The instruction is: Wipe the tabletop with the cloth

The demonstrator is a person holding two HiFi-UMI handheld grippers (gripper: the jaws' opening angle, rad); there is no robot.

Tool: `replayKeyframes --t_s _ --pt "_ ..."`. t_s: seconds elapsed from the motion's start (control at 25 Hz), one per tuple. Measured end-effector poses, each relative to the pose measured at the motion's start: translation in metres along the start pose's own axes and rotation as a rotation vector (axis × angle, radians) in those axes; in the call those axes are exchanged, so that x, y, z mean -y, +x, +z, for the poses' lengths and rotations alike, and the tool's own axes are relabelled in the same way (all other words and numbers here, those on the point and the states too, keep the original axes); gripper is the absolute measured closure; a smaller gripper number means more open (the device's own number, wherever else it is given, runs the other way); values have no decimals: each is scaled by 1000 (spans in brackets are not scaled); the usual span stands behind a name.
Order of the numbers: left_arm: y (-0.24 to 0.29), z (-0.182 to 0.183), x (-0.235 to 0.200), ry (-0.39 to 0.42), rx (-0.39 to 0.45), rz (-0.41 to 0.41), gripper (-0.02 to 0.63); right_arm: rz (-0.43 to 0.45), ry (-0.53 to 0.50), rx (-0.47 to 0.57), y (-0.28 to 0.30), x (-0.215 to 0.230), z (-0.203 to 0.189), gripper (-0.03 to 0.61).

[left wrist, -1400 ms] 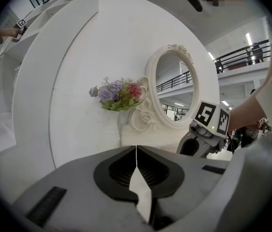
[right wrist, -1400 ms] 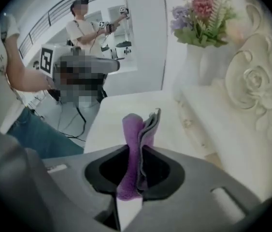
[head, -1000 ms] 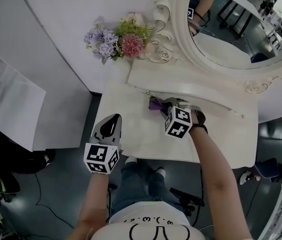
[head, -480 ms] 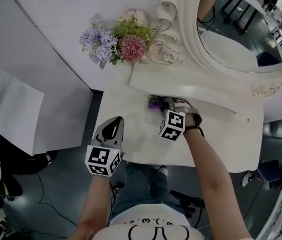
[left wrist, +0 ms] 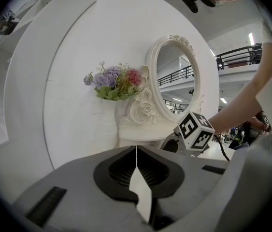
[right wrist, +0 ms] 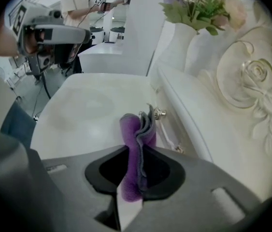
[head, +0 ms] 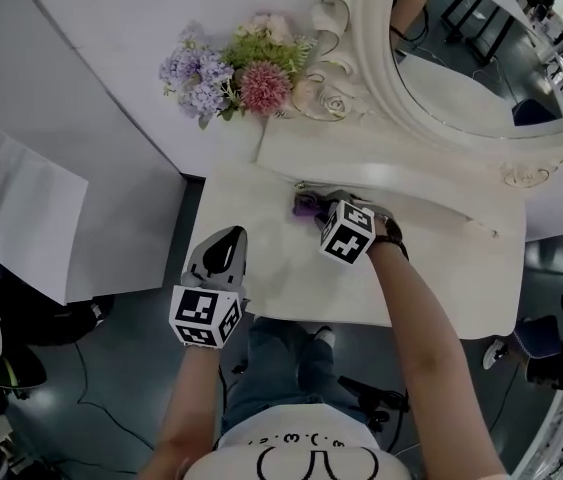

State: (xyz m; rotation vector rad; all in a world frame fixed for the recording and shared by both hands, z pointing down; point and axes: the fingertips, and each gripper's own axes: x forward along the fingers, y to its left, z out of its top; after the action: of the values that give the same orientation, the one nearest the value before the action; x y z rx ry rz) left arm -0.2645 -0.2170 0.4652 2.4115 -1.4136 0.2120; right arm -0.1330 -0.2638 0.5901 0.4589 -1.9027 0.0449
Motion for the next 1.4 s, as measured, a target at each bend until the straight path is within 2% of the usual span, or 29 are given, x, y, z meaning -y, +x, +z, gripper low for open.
replayKeyframes --t_s 0.16,0.28,0.48,0.6,0.88,1.0,1.2,1.28,1.4 --pt "-6 -3 15 -3 2 -15 611 158 70 -42 -11 -31 0 509" --pt "-10 -2 25 0 10 -22 611 248 96 -113 -21 -56 -9 509" --pt "-18 -2 38 3 27 -27 611 407 97 -159 -36 -113 -18 509" --pt "-23 -2 47 2 33 -30 611 472 94 -159 -45 -143 -20 509" --pt "-36 -3 67 6 48 -35 611 512 87 -140 -58 -193 -23 509" --pt "-40 -5 78 9 48 -35 611 529 55 -132 -65 -214 -26 509" --pt "-45 -4 100 20 56 -18 611 596 21 -64 -84 -246 -31 509" --pt "-48 -5 108 20 63 -4 611 570 30 -24 -93 -239 -34 509" --pt "-52 -8 120 14 72 25 611 458 46 41 -108 -208 -42 509"
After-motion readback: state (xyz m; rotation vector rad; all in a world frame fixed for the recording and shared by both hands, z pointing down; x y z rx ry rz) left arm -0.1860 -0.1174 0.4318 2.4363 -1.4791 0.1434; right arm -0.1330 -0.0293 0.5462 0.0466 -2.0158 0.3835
